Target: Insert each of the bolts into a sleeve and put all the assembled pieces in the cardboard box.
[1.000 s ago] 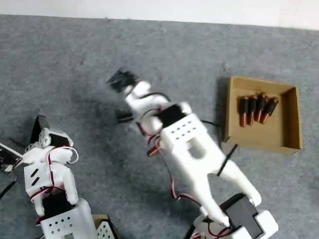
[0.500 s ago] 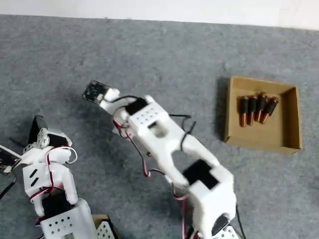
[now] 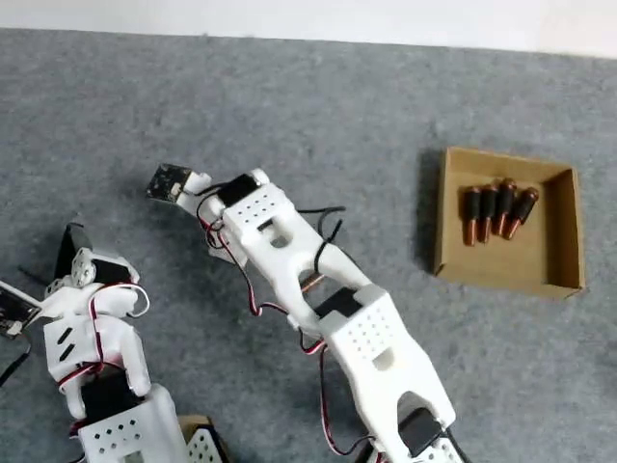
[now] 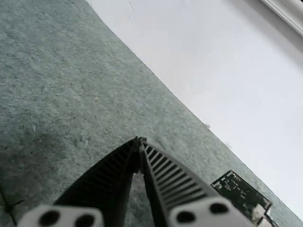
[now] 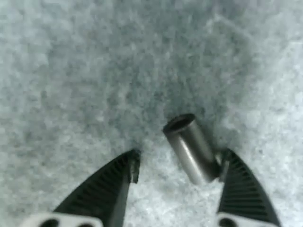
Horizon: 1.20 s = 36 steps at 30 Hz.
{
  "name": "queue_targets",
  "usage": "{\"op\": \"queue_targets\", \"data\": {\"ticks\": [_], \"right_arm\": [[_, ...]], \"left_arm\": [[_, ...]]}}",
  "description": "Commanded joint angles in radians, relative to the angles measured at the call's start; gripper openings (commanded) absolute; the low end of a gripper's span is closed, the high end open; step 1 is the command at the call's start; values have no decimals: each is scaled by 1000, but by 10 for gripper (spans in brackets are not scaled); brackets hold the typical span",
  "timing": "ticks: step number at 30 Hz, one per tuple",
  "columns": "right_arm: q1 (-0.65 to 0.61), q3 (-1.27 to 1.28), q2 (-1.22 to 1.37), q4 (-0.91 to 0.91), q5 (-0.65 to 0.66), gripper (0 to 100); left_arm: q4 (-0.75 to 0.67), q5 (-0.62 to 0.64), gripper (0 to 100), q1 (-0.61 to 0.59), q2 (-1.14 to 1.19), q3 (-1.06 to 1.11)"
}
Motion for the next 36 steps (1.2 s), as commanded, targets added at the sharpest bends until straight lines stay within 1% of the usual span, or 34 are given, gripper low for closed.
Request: {"op": "queue_targets", "data": {"ticks": [1, 2, 3, 9, 13, 17, 26, 30, 36], "right_arm": [[5, -67, 47, 15, 12, 76], [5, -74, 54, 13, 12, 26], [5, -81, 59, 15, 12, 0], [21, -99, 45, 96, 8, 5], [45, -199, -25, 208, 0, 5], [85, -292, -105, 280, -77, 5], [143, -349, -231, 423, -84, 5], [211, -349, -269, 479, -86, 5], [364, -343, -338, 516, -86, 5]], "left_arm": [[-21, -11, 14, -1, -18, 7], [-21, -11, 14, -1, -18, 7], [-21, -11, 14, -1, -18, 7], [-21, -11, 14, -1, -16, 8], [-21, -11, 14, -1, -16, 8], [-26, -11, 14, -1, -16, 18], [-26, -11, 14, -1, -16, 19], [-26, -11, 14, -1, -16, 19], [-26, -11, 14, -1, -16, 19]]}}
